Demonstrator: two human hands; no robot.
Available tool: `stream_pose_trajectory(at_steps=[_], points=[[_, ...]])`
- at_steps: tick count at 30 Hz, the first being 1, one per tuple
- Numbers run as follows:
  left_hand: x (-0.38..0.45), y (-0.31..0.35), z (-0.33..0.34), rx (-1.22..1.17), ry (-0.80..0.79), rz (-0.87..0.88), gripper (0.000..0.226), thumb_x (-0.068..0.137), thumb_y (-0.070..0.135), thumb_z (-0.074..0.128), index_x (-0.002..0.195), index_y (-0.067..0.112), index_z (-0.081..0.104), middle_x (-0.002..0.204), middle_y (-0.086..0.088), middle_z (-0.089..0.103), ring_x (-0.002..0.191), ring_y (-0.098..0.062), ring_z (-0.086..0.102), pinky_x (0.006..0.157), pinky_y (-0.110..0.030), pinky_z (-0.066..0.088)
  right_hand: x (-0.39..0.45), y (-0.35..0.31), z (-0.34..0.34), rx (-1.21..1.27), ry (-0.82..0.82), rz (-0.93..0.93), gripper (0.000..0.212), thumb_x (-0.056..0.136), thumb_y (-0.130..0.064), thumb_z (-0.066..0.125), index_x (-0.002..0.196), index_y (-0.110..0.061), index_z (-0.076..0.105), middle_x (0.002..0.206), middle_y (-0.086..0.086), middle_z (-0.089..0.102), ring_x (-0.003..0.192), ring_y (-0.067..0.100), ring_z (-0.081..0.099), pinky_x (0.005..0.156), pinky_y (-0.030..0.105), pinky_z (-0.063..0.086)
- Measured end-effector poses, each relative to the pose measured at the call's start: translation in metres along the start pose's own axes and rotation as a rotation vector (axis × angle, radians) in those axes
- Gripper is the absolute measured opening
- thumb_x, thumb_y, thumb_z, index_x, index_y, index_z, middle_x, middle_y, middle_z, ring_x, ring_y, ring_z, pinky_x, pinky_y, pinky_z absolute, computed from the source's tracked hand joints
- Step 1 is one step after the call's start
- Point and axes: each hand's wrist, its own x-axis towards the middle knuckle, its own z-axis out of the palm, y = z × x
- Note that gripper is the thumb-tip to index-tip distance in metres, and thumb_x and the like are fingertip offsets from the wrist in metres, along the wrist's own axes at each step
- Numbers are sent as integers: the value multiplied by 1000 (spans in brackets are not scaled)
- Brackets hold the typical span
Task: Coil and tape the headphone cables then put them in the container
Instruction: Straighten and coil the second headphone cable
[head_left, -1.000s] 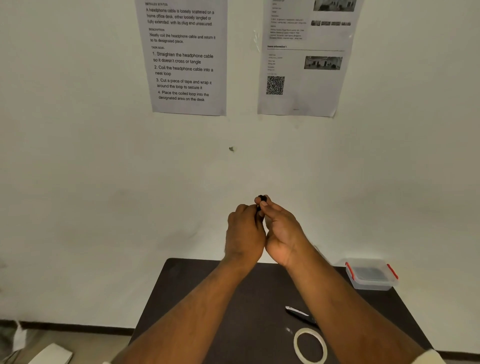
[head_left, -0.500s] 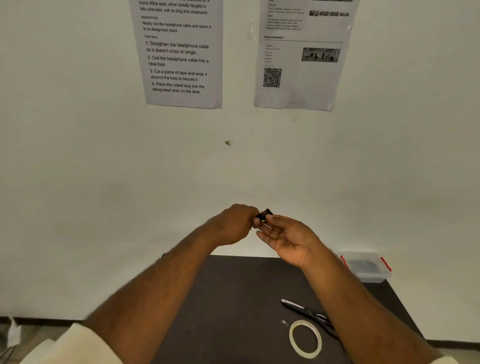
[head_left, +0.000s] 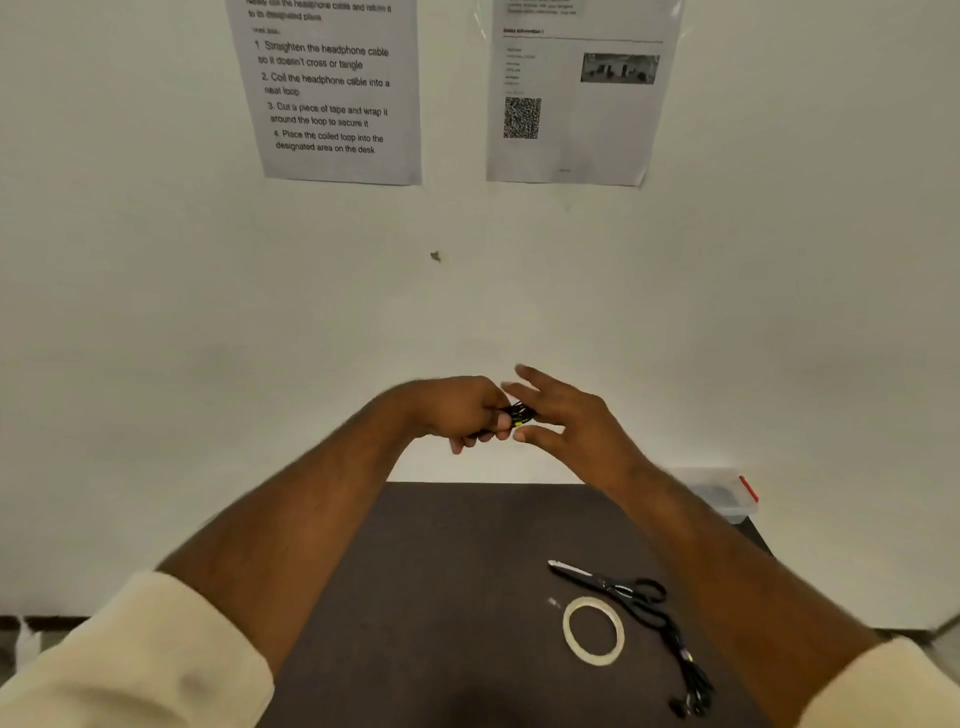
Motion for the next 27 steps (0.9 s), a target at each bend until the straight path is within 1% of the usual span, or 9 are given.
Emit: stream_pose_trajectory(at_steps=[3,5,9,11,15,17,20,25,27], points=[[2,2,8,-135,-89,5,26,101,21,45,83,14,62,71,-2,51,61,-13,48,57,-25,48,-1,6,-7,-159,-20,-139,28,86,-19,68,114,-18,70,110,-3,71,101,13,65,89,36,53],[2,3,16,-234,-112,-3,25,101,20,47,86,13,65,70,-2,51,61,-13,48,58,-26,49,-8,7,-14,-268,-59,-189,20,86,-24,64,101,-16,75,96,-1,73,88,15,67,77,37,55],[3,5,38,-320,-114,-16,28,102,24,47,108,6,67,72,-1,50,63,-13,50,61,-27,51,-19,15,-22,-238,-92,-120,14,87,-21,65,88,-14,78,89,-1,73,83,15,66,75,35,53],[6,8,54,-222,-94,-30,29,102,27,46,111,7,65,74,-1,51,67,-14,53,63,-28,53,-26,24,-22,-218,-129,-88,11,87,-18,67,86,-14,78,89,-1,73,83,14,66,76,34,52],[18,8,106,190,222,23,27,102,28,43,93,8,60,85,-5,59,81,-23,57,76,-39,48,-43,49,-18,-132,-127,-1,8,82,-13,72,87,-14,77,86,-1,73,80,10,66,74,27,51],[21,4,137,196,392,36,24,101,28,41,95,13,59,91,-5,59,83,-24,56,76,-41,48,-52,63,-18,-43,-110,62,7,78,-10,75,84,-14,78,82,-3,73,78,7,66,72,21,49],[27,-3,176,172,512,50,19,99,17,42,106,15,59,103,-2,60,90,-21,57,77,-39,49,-66,79,-17,120,-129,163,12,75,-5,77,85,-11,78,80,-4,72,77,5,68,71,15,50],[40,-19,225,174,759,35,30,94,9,55,122,13,63,122,-2,63,103,-23,63,81,-42,56,-74,102,-5,387,-203,339,17,75,2,76,83,-13,77,77,-1,74,70,11,71,67,20,56],[43,-25,236,107,763,-16,31,96,12,54,125,16,62,133,-1,58,116,-21,58,91,-43,53,-74,110,0,408,-242,356,18,75,0,76,81,-17,77,75,-2,74,68,14,71,67,24,58]])
